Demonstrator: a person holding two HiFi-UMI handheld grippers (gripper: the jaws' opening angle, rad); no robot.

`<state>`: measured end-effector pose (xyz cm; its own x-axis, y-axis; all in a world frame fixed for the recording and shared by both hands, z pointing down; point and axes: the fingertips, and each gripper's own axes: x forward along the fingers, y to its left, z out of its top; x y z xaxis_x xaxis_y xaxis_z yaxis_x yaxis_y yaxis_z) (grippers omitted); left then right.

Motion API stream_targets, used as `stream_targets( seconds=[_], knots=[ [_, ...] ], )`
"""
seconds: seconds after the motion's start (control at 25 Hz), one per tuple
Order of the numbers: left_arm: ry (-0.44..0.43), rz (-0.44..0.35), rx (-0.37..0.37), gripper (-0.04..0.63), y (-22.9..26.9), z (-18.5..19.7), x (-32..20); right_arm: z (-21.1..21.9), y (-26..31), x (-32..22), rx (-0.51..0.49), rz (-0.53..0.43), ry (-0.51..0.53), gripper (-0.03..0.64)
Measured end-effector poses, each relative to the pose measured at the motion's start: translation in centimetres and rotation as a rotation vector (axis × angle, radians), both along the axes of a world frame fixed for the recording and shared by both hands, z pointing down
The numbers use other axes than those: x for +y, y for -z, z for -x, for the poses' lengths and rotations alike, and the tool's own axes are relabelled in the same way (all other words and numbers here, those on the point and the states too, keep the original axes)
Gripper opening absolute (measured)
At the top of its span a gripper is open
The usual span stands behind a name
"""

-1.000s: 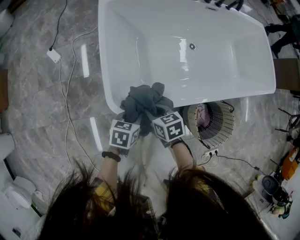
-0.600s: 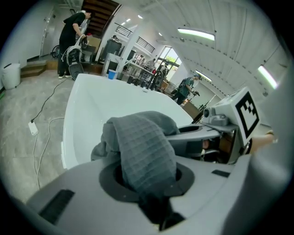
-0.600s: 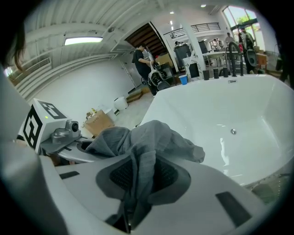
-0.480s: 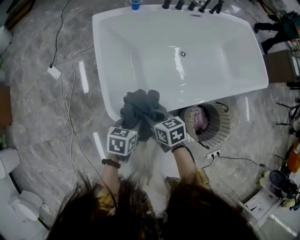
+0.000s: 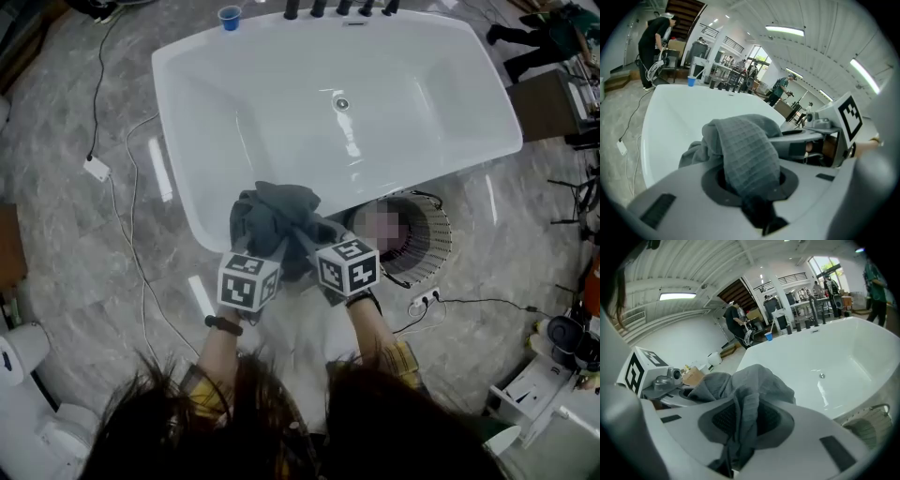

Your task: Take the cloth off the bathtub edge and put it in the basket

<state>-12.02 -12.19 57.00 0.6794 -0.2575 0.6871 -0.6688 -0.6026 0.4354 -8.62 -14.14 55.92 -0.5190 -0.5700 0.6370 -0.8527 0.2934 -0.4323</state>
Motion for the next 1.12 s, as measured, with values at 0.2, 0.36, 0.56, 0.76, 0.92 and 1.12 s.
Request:
stream_targets(
  seconds=[0.2, 0.36, 0.56, 0.76, 0.92, 1.12],
  knots=[
    [-0.063, -0.006, 0.016, 0.095, 0.8, -6.4, 1.0, -6.4, 1.0, 1.0, 0.006, -0.021, -0.084, 0.078],
    [-0.114, -0.009, 0.029, 0.094, 1.7, -11.6, 1.9, -11.5, 2.2, 2.0, 0.020, -0.041, -0.145, 0.074],
    [-0.181, -0.015, 0.055, 0.094, 2.9, -18.5, 3.9, -18.3, 3.8, 4.1, 0.040, -0.068, -0.220, 0.069],
    [-0.253, -0.032, 0.095, 0.092, 4.7, -26.1, 5.6, -25.6, 6.1, 5.9, 0.063, -0.108, -0.302, 0.066],
    [-0.328, -0.056, 0.109, 0.089, 6.4, -31.8, 8.6, -30.9, 8.0, 8.9, 0.091, -0.130, -0.357, 0.061],
    [-0.380, -0.087, 0.153, 0.086, 9.5, -38.2, 11.3, -37.1, 11.3, 11.7, 0.107, -0.184, -0.427, 0.060]
  ],
)
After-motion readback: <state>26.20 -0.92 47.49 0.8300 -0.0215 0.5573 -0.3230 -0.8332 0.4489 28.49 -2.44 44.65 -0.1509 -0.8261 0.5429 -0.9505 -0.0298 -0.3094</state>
